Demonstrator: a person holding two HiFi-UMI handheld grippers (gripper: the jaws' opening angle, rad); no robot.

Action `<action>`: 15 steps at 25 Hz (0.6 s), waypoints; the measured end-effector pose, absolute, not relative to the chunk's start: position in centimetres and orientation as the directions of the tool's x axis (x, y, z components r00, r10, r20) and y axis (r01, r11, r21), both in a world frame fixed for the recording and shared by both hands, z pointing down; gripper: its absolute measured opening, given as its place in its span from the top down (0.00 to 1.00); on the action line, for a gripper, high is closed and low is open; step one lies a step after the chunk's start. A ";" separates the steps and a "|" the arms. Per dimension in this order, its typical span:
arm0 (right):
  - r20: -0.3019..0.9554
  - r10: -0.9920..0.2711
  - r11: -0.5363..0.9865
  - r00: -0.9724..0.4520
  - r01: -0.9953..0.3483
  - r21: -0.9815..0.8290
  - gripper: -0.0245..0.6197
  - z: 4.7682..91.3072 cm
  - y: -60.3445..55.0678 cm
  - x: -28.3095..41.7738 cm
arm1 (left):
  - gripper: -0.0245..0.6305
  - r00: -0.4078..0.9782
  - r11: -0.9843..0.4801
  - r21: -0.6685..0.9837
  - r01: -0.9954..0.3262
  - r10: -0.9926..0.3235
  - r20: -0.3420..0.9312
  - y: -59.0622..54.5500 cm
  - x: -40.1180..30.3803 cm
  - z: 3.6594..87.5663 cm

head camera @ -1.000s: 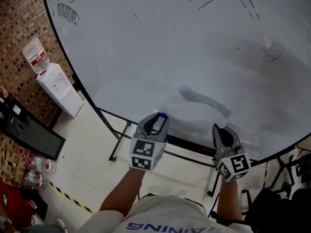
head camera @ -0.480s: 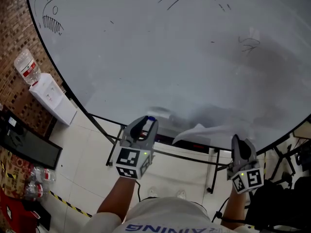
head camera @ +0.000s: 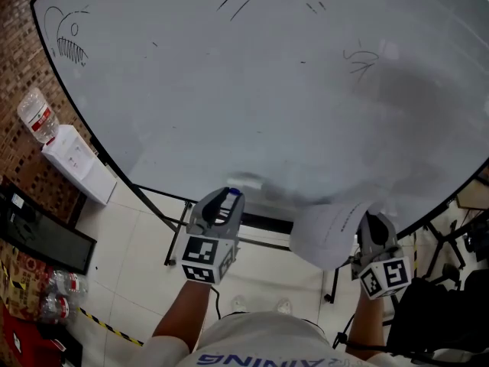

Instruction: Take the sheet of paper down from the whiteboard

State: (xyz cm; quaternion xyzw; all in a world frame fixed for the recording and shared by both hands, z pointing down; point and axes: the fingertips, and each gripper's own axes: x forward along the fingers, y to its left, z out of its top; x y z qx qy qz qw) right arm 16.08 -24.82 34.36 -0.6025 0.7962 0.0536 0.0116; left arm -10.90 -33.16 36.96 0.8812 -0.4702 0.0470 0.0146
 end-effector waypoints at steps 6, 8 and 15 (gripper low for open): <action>-0.072 -0.956 0.277 -0.283 -0.957 0.084 0.95 34.5 -24.9 16.3 | 0.76 0.550 -0.555 -0.031 -0.831 -0.829 0.096 -32.9 -10.6 36.9; -0.066 -0.956 0.281 -0.287 -0.956 0.089 0.95 34.7 -25.0 16.2 | 0.76 0.549 -0.555 -0.030 -0.832 -0.829 0.100 -32.9 -10.5 37.0; -0.053 -0.952 0.296 -0.301 -0.951 0.092 0.95 35.0 -25.6 16.0 | 0.76 0.540 -0.547 -0.064 -0.834 -0.835 0.102 -33.1 -10.3 37.2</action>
